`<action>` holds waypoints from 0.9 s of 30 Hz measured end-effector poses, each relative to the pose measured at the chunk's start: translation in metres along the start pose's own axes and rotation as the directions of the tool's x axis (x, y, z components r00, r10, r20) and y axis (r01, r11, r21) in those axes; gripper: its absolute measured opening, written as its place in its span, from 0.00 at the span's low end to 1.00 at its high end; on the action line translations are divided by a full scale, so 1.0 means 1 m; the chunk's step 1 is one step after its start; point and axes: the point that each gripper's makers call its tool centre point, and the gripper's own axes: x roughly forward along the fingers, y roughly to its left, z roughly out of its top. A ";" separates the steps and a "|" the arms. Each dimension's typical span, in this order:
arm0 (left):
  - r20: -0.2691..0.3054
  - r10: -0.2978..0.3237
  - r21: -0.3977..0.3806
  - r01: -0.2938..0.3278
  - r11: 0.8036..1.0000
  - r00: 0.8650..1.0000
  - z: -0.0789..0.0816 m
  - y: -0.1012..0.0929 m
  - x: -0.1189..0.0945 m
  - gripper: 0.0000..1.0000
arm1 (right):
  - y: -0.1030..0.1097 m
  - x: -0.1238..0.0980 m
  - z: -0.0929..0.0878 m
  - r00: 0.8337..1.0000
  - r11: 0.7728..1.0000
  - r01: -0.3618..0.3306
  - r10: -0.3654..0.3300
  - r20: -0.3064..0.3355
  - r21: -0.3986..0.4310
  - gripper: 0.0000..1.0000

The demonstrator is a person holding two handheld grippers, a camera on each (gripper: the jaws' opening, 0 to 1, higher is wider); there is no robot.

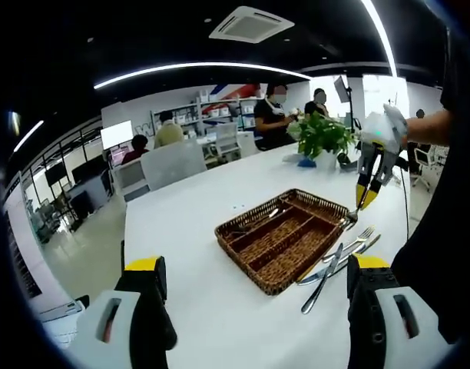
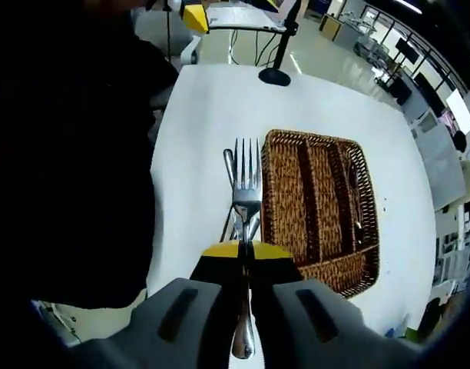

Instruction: Arrange the knives, forks, and spoons in their matching storage slots by inserting each utensil handle-first until every utensil is classified and aligned in the correct compartment

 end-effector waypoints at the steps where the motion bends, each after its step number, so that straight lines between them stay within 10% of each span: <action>1: 0.004 -0.004 0.000 0.004 1.000 1.000 0.000 0.000 0.000 1.00 | -0.003 -0.004 0.002 1.000 1.000 0.016 -0.016 -0.010 -0.008 0.00; 27: 0.020 -0.030 -0.010 0.030 0.999 0.999 0.000 0.001 0.008 1.00 | -0.025 -0.029 0.017 0.997 0.996 0.067 -0.069 -0.044 -0.054 0.00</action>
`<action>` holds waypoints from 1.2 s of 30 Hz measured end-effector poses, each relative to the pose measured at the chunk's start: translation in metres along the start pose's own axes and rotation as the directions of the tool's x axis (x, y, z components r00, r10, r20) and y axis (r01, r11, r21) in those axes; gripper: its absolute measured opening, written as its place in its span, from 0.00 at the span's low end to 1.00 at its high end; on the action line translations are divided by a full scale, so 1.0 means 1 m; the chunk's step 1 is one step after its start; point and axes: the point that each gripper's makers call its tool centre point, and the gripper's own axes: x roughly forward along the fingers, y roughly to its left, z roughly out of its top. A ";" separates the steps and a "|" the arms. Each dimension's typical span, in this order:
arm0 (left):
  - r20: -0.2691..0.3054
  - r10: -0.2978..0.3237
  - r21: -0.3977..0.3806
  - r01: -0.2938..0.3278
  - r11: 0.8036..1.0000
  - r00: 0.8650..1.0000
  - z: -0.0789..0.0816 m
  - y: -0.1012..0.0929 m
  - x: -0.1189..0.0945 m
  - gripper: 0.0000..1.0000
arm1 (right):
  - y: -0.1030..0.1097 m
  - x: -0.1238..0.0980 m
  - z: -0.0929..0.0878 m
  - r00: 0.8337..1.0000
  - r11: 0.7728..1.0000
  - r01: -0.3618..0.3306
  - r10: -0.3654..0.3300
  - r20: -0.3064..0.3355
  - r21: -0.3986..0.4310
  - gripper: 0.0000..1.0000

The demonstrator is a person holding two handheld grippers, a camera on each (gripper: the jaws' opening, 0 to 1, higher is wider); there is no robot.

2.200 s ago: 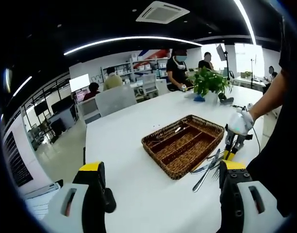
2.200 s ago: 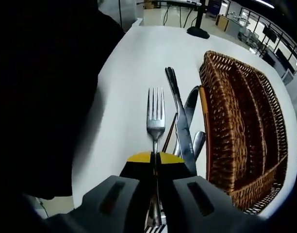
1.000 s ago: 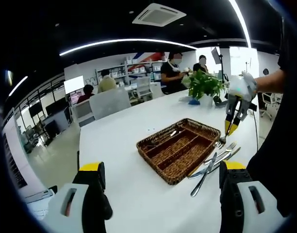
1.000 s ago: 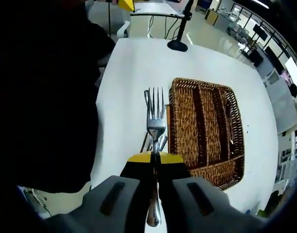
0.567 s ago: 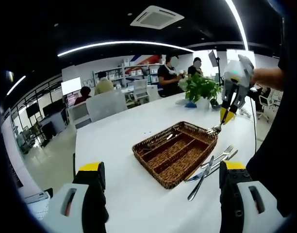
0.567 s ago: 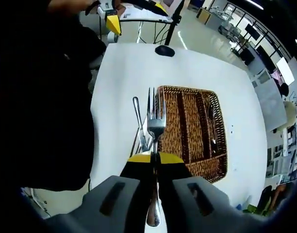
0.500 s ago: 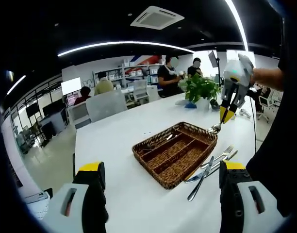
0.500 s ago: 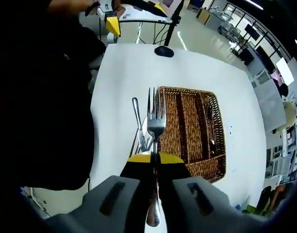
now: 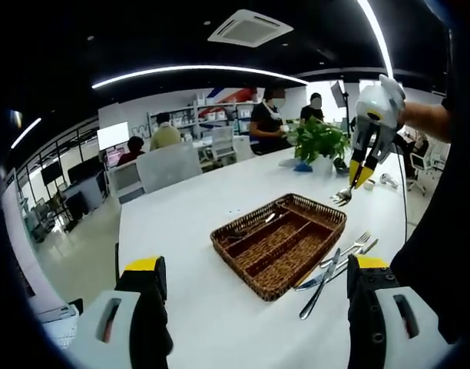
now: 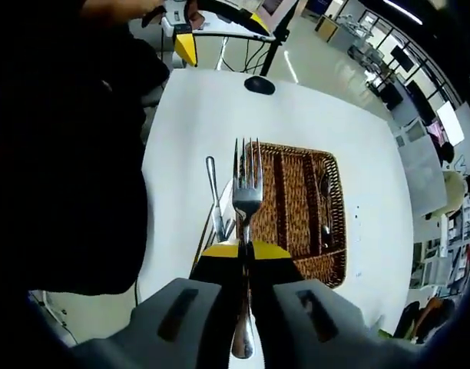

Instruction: Arrange the knives, forks, and spoons in their matching storage slots by inserting each utensil handle-first until every utensil is classified and aligned in the correct compartment

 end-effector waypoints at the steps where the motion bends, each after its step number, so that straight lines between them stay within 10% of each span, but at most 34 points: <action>1: 0.001 -0.001 0.000 0.001 1.000 1.000 0.000 0.000 0.000 1.00 | -0.001 -0.001 0.000 1.000 1.000 0.001 -0.001 -0.001 -0.002 0.00; 36: 0.018 -0.009 -0.027 0.009 1.000 1.000 -0.007 -0.003 -0.003 1.00 | -0.052 0.005 0.019 1.000 1.000 -0.011 0.011 0.008 -0.013 0.00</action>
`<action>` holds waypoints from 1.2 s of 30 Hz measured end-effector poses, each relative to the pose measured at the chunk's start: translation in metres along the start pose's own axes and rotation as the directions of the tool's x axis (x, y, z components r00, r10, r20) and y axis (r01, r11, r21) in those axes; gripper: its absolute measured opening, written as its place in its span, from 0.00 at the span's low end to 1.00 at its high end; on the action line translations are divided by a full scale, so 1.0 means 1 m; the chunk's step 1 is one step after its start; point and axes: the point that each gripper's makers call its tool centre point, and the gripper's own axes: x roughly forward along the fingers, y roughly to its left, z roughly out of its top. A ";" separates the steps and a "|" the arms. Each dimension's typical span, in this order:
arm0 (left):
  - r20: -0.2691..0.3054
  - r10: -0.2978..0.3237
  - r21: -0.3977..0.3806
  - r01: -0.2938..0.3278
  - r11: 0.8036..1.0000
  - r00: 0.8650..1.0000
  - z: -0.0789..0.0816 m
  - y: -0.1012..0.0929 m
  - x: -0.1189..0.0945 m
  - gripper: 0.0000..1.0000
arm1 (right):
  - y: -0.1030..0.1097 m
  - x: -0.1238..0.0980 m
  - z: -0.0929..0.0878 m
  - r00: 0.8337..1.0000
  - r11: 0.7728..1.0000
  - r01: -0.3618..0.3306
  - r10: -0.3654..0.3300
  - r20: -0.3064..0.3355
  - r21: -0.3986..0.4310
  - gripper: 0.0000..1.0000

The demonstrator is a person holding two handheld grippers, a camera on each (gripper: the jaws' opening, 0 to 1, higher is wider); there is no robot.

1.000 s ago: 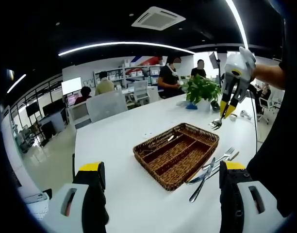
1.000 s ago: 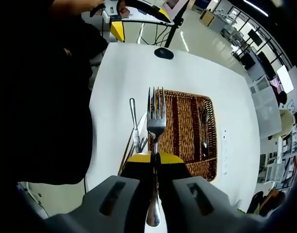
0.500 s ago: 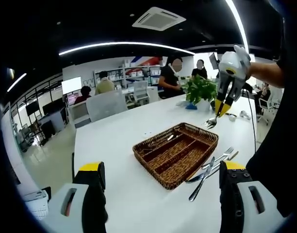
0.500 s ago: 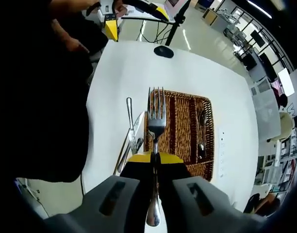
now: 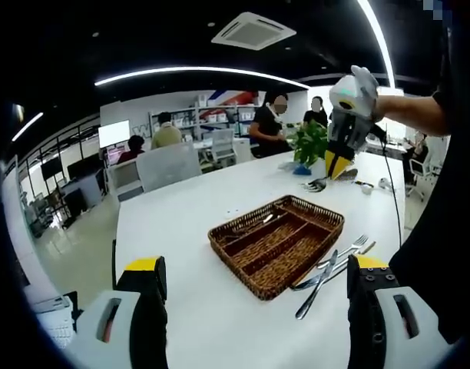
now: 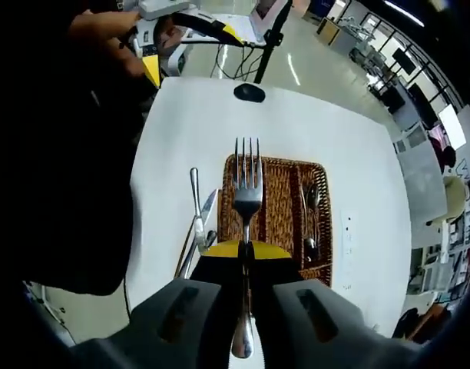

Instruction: Arrange the knives, forks, and spoons in their matching storage slots by inserting each utensil handle-first until every utensil is classified and aligned in the correct compartment

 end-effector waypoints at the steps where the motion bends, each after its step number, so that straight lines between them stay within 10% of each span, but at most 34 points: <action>1: 0.000 0.000 0.000 0.000 1.000 1.000 0.000 0.000 0.000 1.00 | -0.004 0.002 -0.004 1.000 1.000 0.002 -0.002 -0.025 -0.008 0.00; 36: -0.002 0.006 0.000 -0.006 1.000 1.000 0.001 0.005 -0.008 1.00 | -0.079 0.026 0.014 0.997 0.999 -0.046 0.045 -0.070 -0.012 0.00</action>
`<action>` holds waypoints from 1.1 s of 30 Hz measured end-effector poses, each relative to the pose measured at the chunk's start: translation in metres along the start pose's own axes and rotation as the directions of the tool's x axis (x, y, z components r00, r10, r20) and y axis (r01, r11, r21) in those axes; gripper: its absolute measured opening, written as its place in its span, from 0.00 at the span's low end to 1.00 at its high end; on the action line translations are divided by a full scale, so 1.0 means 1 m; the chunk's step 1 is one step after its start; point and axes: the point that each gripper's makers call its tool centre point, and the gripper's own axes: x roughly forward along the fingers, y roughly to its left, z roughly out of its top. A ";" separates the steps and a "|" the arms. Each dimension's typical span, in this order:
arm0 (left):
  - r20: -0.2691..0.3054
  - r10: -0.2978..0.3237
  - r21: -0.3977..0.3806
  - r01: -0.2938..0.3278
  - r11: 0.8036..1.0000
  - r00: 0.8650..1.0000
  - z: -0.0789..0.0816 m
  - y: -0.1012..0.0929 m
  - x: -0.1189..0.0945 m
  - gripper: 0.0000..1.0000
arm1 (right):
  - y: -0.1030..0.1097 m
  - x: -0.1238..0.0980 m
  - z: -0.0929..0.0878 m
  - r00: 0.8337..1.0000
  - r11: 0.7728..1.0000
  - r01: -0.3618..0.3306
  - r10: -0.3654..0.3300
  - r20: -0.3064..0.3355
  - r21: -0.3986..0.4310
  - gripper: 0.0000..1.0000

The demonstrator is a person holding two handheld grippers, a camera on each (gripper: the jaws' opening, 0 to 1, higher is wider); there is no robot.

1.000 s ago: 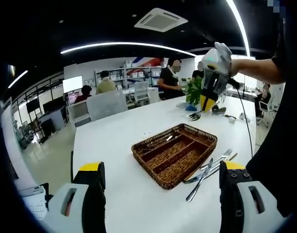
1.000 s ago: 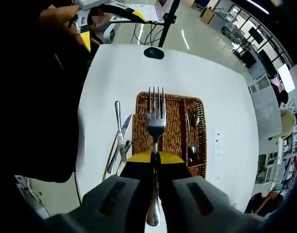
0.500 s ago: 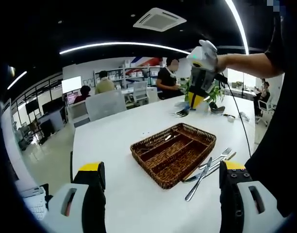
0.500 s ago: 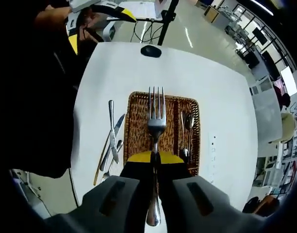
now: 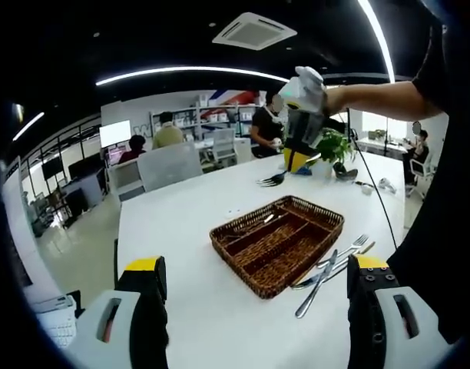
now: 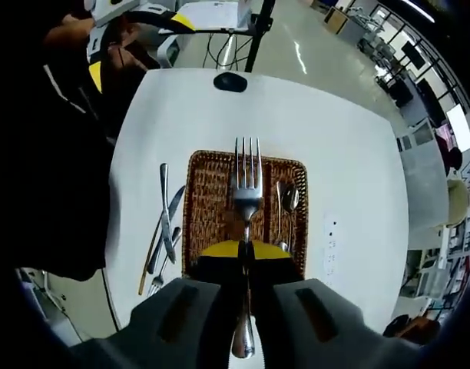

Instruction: Arrange the knives, forks, and spoons in their matching storage slots by inserting each utensil handle-first until every utensil is classified and aligned in the correct compartment

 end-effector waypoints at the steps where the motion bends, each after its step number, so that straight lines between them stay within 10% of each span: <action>1: -0.001 0.002 0.000 -0.002 1.000 1.000 0.000 0.000 0.000 1.00 | -0.002 0.001 0.000 1.000 1.000 -0.001 0.001 0.000 0.003 0.00; 33: -0.011 -0.009 0.001 0.010 1.000 1.000 -0.002 -0.001 -0.003 1.00 | -0.067 0.031 0.017 0.999 0.999 0.022 -0.020 -0.035 0.047 0.00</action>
